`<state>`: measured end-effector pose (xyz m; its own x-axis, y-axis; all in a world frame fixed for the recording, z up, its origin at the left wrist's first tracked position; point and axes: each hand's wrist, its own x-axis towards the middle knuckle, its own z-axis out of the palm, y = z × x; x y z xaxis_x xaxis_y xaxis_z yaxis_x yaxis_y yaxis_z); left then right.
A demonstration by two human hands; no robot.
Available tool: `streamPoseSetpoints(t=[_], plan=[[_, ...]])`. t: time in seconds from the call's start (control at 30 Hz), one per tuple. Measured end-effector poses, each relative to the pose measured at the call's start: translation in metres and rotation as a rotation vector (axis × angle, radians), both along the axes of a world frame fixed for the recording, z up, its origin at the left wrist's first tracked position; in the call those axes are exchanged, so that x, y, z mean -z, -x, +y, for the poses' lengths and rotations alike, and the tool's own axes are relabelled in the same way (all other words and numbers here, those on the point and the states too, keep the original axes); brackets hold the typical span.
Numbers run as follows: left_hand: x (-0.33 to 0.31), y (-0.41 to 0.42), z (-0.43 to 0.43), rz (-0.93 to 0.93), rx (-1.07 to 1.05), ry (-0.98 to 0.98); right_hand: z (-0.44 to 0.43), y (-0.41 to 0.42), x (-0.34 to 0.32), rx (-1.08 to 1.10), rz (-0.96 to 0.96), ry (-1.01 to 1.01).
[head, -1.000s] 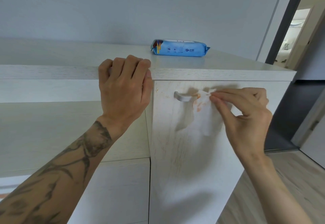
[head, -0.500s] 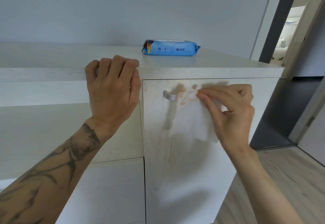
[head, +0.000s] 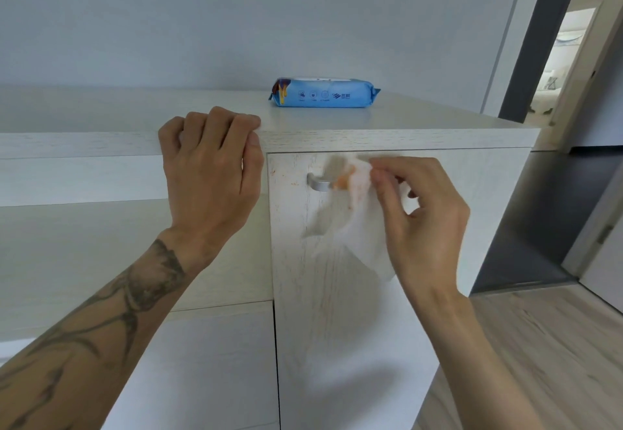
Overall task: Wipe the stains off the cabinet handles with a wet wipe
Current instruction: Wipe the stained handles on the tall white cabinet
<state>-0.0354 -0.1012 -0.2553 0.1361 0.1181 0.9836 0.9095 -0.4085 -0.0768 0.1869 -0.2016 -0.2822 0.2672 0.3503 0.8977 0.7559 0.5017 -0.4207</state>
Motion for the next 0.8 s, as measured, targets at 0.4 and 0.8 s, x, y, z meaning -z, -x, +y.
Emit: streamPoseSetpoints(t=[0.4,0.8], plan=[[-0.002,0.015,-0.016,0.086,0.098,0.109,0.005,0.053,0.032,-0.262,-0.039,-0.042],[0.096,0.149,-0.067,0.207,-0.119,0.337,0.034,0.133,0.096,-0.492,0.064,0.129]])
